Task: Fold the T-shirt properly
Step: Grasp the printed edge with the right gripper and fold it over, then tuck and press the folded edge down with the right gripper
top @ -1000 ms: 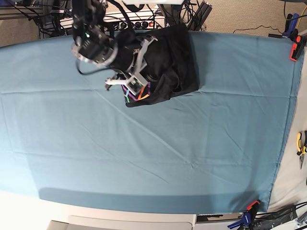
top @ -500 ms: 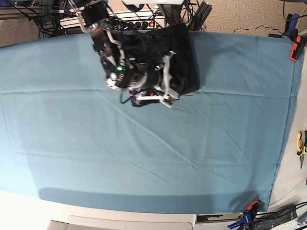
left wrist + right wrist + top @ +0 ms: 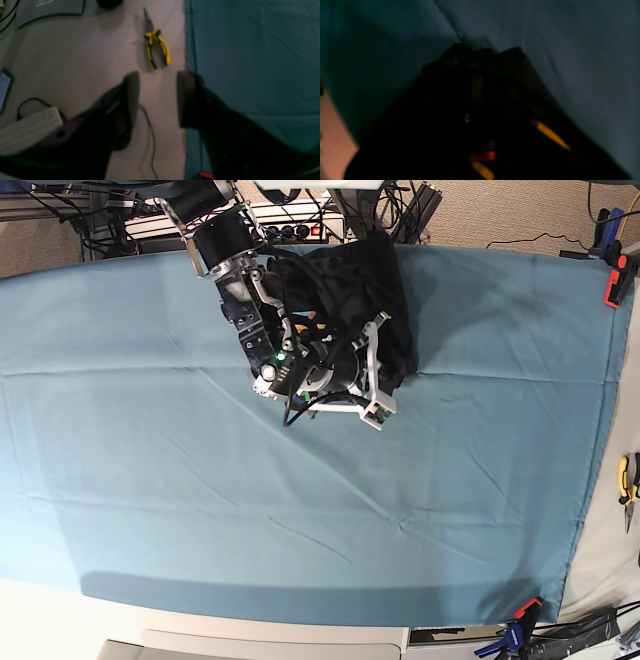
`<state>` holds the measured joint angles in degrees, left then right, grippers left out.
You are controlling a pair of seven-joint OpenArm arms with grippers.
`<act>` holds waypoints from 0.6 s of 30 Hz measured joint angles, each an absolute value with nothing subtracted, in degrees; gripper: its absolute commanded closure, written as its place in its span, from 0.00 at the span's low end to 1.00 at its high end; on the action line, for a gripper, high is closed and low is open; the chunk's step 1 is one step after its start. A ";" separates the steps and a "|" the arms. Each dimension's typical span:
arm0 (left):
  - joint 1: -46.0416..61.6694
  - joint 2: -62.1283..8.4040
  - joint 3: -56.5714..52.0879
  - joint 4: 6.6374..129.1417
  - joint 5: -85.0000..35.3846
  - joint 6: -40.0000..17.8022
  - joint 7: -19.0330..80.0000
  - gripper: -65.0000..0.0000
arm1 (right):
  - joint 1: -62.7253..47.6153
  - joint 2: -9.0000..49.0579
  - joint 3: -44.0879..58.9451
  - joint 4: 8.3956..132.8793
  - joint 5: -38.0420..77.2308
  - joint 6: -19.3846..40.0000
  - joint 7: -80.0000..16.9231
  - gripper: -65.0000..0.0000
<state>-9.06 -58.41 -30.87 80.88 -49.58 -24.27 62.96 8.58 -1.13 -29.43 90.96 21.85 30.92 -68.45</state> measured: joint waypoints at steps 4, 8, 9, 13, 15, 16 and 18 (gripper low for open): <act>-9.08 -58.24 -30.87 80.88 -49.58 -24.27 62.94 0.60 | 8.58 -1.34 -29.43 91.37 31.99 30.98 -75.50 1.00; -9.06 -57.76 -30.87 80.88 -49.45 -24.27 62.98 0.60 | 7.92 -2.55 -29.43 95.74 33.89 31.31 -77.95 0.72; -9.08 -57.80 -30.87 80.88 -49.08 -24.29 62.98 0.60 | 7.70 -2.85 -29.28 96.90 33.95 31.33 -77.65 0.68; -9.04 -57.78 -30.87 80.88 -47.37 -24.27 62.98 0.60 | 7.25 -3.07 -26.46 100.88 34.00 31.35 -77.34 0.68; -8.71 -57.84 -30.89 80.88 -47.40 -24.27 62.94 0.60 | 7.29 -3.07 -22.79 101.43 32.03 31.24 -76.42 0.64; -8.32 -57.82 -30.87 80.88 -47.42 -24.27 62.83 0.60 | 7.29 -3.07 -20.32 101.45 30.98 29.85 -76.01 0.60; -7.18 -57.76 -30.87 80.88 -47.40 -24.27 62.83 0.60 | 7.27 -2.90 -14.57 101.41 28.71 29.32 -75.48 0.55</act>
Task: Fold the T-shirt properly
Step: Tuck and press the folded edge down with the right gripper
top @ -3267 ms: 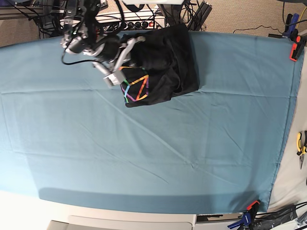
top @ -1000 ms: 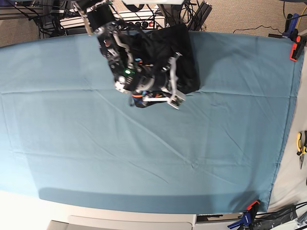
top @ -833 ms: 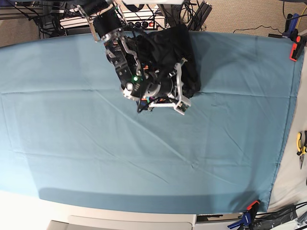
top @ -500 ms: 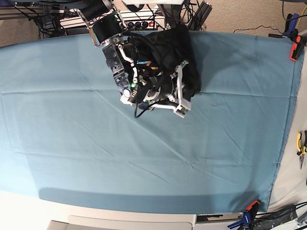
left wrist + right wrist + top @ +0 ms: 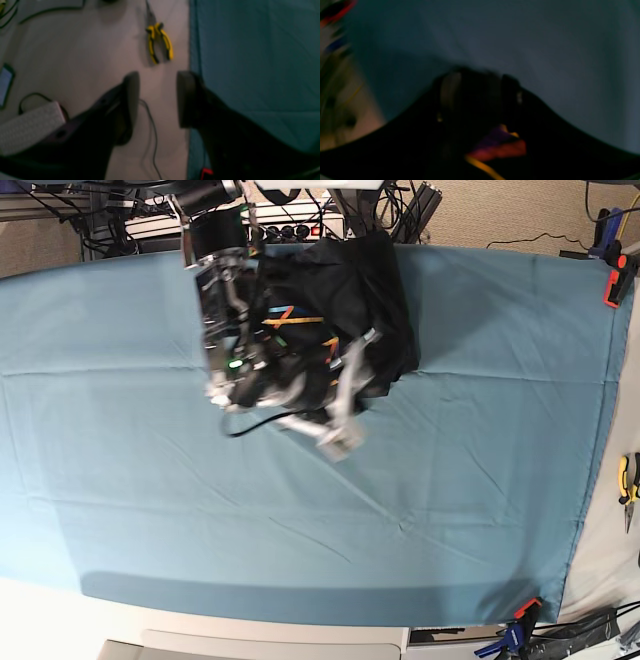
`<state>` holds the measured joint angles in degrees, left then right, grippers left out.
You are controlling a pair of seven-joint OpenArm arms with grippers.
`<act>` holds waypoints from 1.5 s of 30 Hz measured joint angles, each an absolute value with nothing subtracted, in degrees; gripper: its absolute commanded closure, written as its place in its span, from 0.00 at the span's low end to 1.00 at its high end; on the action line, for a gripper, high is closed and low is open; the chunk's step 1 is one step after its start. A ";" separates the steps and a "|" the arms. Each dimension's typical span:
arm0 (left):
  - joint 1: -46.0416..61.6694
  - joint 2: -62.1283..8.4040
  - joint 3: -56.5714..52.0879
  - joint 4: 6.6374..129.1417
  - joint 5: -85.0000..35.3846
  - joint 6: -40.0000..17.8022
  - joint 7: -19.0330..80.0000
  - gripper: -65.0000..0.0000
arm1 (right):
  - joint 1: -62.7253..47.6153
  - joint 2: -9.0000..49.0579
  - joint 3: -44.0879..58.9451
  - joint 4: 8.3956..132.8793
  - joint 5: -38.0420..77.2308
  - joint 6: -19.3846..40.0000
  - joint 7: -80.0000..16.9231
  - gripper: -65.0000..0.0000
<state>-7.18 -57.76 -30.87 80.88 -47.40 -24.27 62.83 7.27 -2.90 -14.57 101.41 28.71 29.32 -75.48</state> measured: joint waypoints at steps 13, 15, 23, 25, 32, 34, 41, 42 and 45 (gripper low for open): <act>-6.44 -57.74 -30.87 80.88 -47.83 -24.01 62.76 0.60 | 7.05 6.50 9.26 90.45 36.93 25.78 -73.25 0.45; -6.48 -57.63 -30.87 80.88 -47.86 -24.01 62.76 0.60 | 6.98 6.50 10.24 87.99 40.01 25.71 -73.49 0.45; -6.48 -57.63 -30.87 80.88 -47.83 -24.01 62.74 0.60 | 7.01 6.48 10.35 84.14 45.95 25.93 -75.66 0.45; -6.46 -57.63 -30.87 80.88 -47.86 -24.01 62.74 0.60 | 7.03 6.48 10.35 83.00 47.81 26.11 -75.94 0.45; -6.52 -56.62 -30.87 80.88 -47.83 -24.01 62.72 0.60 | 7.14 6.35 8.43 82.00 51.55 27.70 -78.02 0.45; -6.50 -56.16 -30.87 80.88 -47.83 -24.01 62.74 0.60 | 7.14 6.35 6.55 82.00 52.34 27.90 -78.46 0.45; -6.52 -56.21 -30.87 80.88 -47.83 -24.01 62.74 0.60 | 6.96 5.76 3.68 83.94 57.54 30.48 -80.40 0.45; -6.52 -56.18 -30.87 80.88 -47.81 -24.01 62.74 0.60 | 6.98 5.67 3.70 85.17 57.95 31.07 -80.58 0.45; -6.50 -56.18 -30.87 80.88 -47.62 -24.01 62.76 0.60 | 7.07 5.56 4.32 89.23 59.16 31.75 -80.58 0.45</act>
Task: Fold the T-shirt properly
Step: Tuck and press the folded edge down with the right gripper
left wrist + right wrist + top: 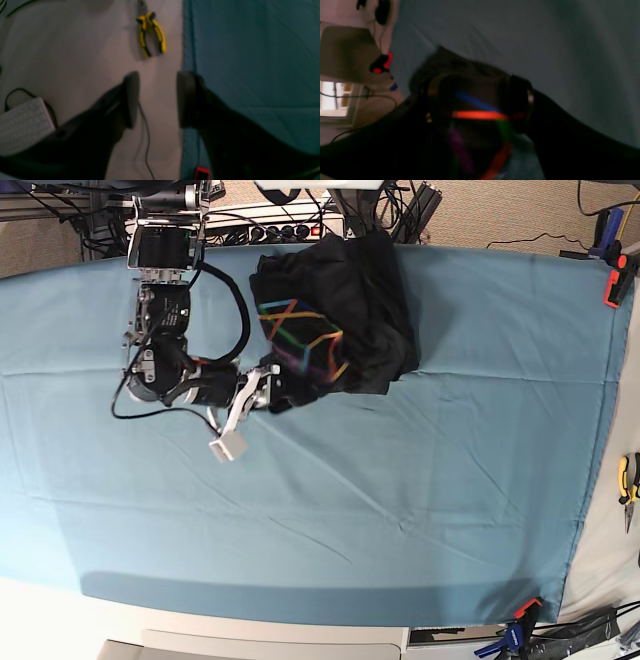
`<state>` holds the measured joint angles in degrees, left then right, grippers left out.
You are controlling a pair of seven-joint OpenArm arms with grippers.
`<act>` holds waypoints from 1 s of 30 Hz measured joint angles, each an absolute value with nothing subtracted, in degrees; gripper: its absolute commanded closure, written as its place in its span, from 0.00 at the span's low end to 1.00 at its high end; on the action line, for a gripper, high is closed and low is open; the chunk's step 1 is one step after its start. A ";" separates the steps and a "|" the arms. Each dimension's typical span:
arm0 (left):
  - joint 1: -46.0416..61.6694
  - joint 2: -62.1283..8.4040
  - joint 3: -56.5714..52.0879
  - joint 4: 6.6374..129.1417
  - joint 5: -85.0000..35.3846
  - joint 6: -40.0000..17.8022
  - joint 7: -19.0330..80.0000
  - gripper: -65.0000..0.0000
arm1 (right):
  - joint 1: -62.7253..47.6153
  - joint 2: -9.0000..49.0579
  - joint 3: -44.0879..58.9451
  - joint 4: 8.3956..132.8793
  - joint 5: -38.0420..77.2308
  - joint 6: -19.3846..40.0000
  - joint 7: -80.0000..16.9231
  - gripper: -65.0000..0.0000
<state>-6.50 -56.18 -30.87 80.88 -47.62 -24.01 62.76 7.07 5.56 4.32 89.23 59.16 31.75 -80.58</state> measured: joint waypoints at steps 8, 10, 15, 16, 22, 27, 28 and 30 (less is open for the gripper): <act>-6.50 -56.18 -30.87 80.88 -47.59 -24.01 62.76 0.60 | 6.94 5.37 4.86 92.01 58.46 32.21 -80.62 0.45; -6.52 -56.18 -30.87 80.88 -47.40 -24.01 62.74 0.60 | 6.46 5.37 4.86 92.01 56.12 32.18 -80.55 0.45; -6.52 -56.18 -30.87 80.88 -47.37 -24.01 62.74 0.60 | 4.14 4.99 4.86 92.01 48.25 27.94 -76.36 0.45; -6.52 -56.18 -30.87 80.88 -47.40 -24.01 62.76 0.60 | 3.92 4.60 4.86 92.01 46.87 27.31 -76.05 0.45; -6.52 -56.18 -30.87 80.88 -47.40 -24.01 62.54 0.60 | 3.01 0.01 4.89 91.98 46.74 25.19 -75.07 0.45; -6.52 -56.18 -30.87 80.88 -47.40 -24.01 62.54 0.60 | 3.01 -3.09 4.86 91.98 48.99 25.28 -75.20 0.45; -6.52 -56.18 -30.87 80.88 -47.40 -24.01 62.54 0.60 | 2.98 -3.20 4.86 91.98 48.93 25.28 -75.22 0.45; -6.50 -56.18 -30.87 80.88 -47.37 -24.01 62.54 0.60 | 3.01 -3.11 4.89 91.98 48.90 25.28 -75.22 0.45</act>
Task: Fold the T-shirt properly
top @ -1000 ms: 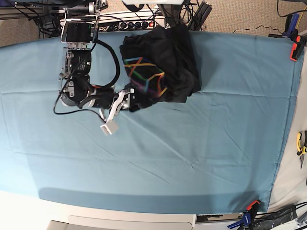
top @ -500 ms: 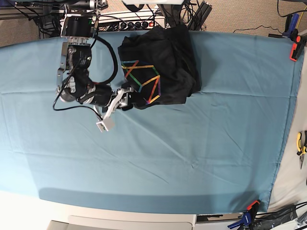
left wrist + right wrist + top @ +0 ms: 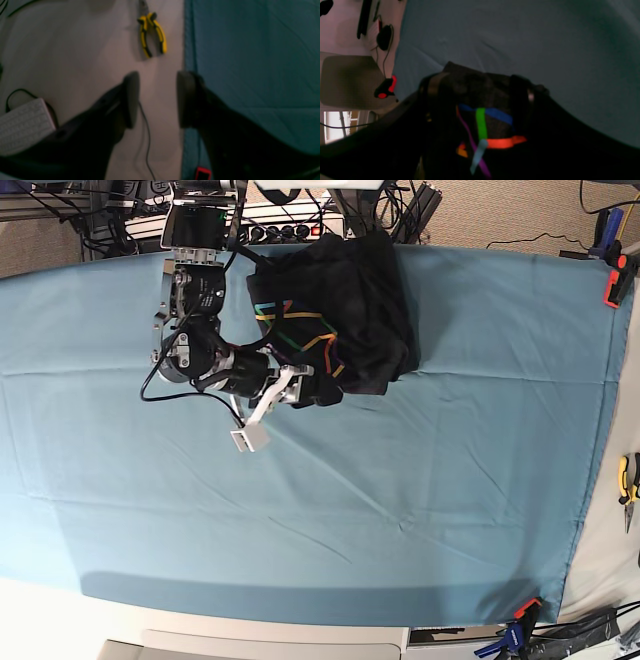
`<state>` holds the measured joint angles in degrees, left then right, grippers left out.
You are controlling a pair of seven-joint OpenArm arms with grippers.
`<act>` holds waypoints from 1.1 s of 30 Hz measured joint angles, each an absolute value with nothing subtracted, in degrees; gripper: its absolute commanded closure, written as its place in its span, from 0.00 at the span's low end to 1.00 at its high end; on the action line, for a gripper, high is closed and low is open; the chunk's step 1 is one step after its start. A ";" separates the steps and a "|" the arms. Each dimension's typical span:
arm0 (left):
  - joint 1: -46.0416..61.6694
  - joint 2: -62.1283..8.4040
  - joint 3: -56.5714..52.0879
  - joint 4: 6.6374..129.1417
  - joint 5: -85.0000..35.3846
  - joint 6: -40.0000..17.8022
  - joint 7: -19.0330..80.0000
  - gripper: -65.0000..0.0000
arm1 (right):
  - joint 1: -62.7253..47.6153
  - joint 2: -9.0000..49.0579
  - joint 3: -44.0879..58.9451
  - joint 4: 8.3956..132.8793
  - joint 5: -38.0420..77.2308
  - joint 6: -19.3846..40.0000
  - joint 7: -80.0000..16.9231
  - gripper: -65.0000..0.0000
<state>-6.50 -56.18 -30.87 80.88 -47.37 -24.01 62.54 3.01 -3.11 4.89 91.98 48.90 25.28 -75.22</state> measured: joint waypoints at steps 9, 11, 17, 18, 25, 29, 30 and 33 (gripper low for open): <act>-6.52 -56.18 -30.87 80.88 -47.37 -24.01 62.57 0.60 | 2.52 -3.07 5.30 91.98 42.46 23.20 -74.98 0.45; -6.52 -56.18 -30.87 80.88 -47.44 -24.01 62.59 0.60 | 2.55 -3.05 5.30 91.98 41.04 22.37 -74.91 0.45; -6.52 -56.18 -30.87 80.88 -47.81 -24.01 62.61 0.60 | 2.55 -3.03 5.30 92.01 37.26 20.91 -73.89 0.45; -6.52 -56.18 -30.87 80.88 -47.81 -24.01 62.59 0.60 | 2.55 -3.03 5.30 92.01 37.19 20.91 -73.89 0.45; -6.52 -56.16 -30.87 80.88 -47.81 -24.01 62.59 0.60 | 2.55 -3.03 5.30 92.01 37.04 20.91 -73.84 0.52; -6.52 -56.16 -30.87 80.88 -47.81 -24.01 62.61 0.60 | 2.55 -2.98 5.30 92.01 36.40 20.73 -73.73 0.80; -6.52 -56.16 -30.87 80.88 -47.81 -24.01 62.61 0.60 | 2.55 -2.90 5.30 92.01 36.40 20.73 -73.69 0.85; -6.52 -56.16 -30.87 80.88 -47.81 -24.01 62.61 0.60 | 2.55 -2.90 5.30 92.01 36.38 20.91 -73.69 0.98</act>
